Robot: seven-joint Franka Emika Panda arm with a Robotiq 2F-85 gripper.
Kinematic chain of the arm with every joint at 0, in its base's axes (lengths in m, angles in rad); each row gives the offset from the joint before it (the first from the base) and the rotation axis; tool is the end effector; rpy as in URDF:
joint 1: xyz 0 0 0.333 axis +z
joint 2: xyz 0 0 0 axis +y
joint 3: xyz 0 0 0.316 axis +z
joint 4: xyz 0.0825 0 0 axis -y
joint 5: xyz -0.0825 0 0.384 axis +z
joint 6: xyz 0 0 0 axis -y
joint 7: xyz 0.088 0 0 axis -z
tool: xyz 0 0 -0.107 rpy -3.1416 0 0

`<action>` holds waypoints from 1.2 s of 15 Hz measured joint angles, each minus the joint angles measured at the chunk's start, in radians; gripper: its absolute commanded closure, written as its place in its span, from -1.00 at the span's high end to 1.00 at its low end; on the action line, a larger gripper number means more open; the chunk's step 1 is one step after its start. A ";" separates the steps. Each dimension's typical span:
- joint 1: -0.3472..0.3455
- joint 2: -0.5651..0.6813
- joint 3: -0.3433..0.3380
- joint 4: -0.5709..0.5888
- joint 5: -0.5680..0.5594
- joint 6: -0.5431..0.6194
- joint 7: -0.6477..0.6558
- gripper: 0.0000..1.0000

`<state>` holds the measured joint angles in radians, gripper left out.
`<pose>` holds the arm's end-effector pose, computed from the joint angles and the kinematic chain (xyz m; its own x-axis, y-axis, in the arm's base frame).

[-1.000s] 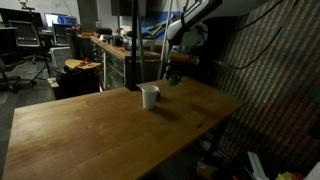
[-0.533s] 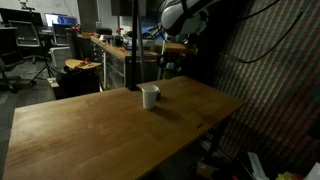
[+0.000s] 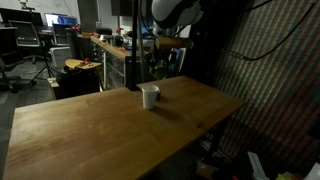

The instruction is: Place the avocado in the white cup

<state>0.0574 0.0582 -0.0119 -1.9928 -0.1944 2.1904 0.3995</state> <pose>0.5815 0.0196 0.4463 0.9541 -0.2350 0.1859 -0.2576 -0.9602 0.1082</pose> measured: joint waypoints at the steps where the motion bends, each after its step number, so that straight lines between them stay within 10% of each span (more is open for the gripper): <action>1: 0.002 -0.005 0.010 -0.005 0.000 -0.016 -0.011 -0.05; 11: 0.005 0.012 0.037 0.016 0.000 -0.268 -0.176 -0.05; 18: 0.005 0.152 0.037 0.229 -0.002 -0.494 -0.264 -0.05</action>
<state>0.0623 0.2106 0.0250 -1.7640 -0.1962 1.6965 0.1358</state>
